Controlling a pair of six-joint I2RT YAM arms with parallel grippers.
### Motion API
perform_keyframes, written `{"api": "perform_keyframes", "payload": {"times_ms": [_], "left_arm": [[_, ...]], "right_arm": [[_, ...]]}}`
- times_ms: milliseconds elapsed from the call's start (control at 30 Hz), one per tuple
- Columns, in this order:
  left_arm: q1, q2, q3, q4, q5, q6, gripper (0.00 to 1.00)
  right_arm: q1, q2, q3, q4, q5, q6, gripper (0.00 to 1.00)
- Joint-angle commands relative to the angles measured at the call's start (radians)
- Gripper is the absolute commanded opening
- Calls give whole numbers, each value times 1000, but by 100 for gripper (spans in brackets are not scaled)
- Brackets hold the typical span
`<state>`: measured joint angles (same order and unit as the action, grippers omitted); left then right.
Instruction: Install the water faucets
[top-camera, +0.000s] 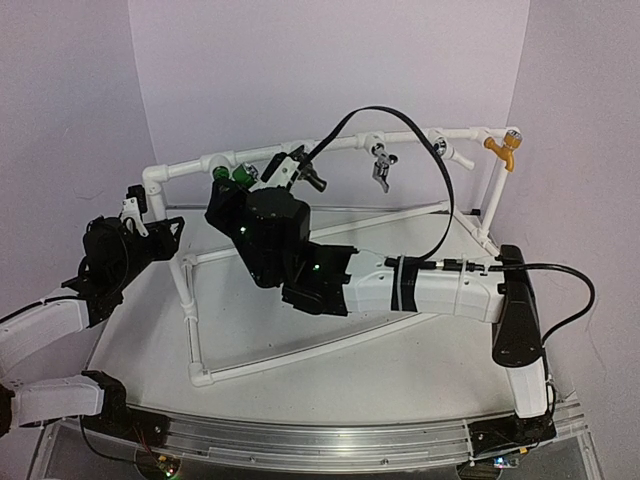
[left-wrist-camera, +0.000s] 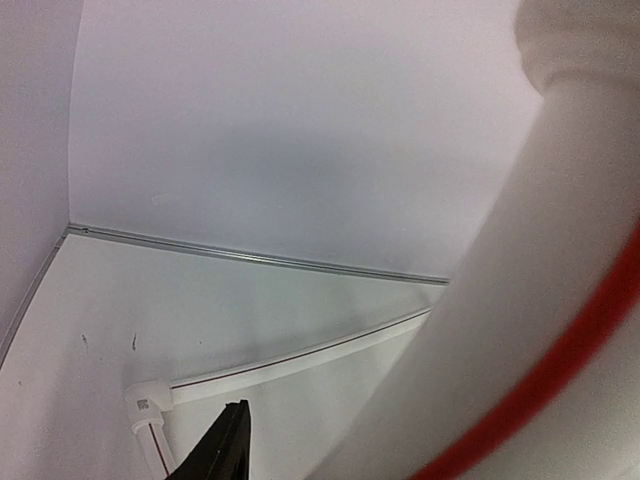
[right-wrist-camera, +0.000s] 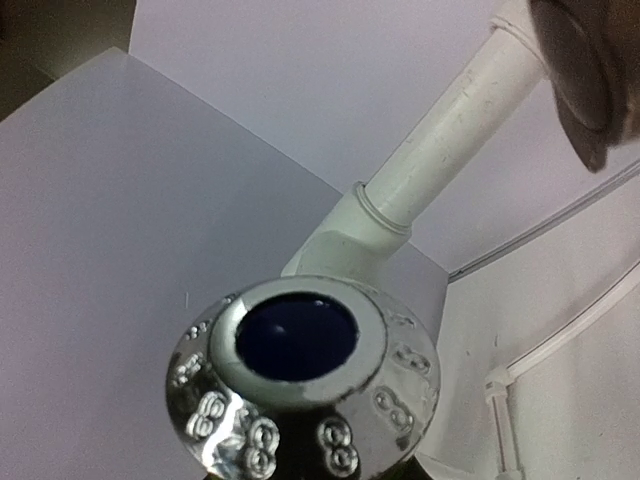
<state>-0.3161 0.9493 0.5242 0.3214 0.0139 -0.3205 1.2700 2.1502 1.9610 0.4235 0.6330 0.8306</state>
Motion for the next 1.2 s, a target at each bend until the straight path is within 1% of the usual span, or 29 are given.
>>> {"api": "perform_keyframes", "payload": {"times_ms": [0, 67, 133, 267, 400, 567, 733, 867, 1033, 1067, 1167], "left_arm": [[-58, 11, 55, -94, 184, -168, 0], [-58, 10, 55, -95, 174, -189, 0], [-58, 9, 54, -99, 156, -211, 0], [-58, -2, 49, -112, 88, -262, 0], [-58, -19, 46, -119, 52, -264, 0], [-59, -25, 46, -129, 32, -263, 0], [-58, -21, 49, -132, 38, -262, 0], [-59, -21, 50, -132, 36, -260, 0], [-58, -21, 56, -136, 38, -244, 0], [-58, -22, 55, -138, 34, -243, 0], [-58, -21, 58, -141, 26, -233, 0]], "right_arm": [[-103, -4, 20, 89, 33, 380, 0], [-104, 10, 27, 122, 17, 430, 0], [-103, 19, 25, 180, -4, 416, 0], [-103, -5, -41, 220, -2, 379, 2], [-99, -31, -100, 301, -12, 273, 17], [-90, -53, -122, 324, -34, 191, 34], [-70, -74, -153, 370, -50, 107, 56], [-55, -94, -171, 351, -46, 75, 75], [-21, -167, -256, 373, -136, -38, 96], [-12, -190, -286, 380, -149, -74, 98], [15, -270, -400, 379, -168, -131, 98]]}}
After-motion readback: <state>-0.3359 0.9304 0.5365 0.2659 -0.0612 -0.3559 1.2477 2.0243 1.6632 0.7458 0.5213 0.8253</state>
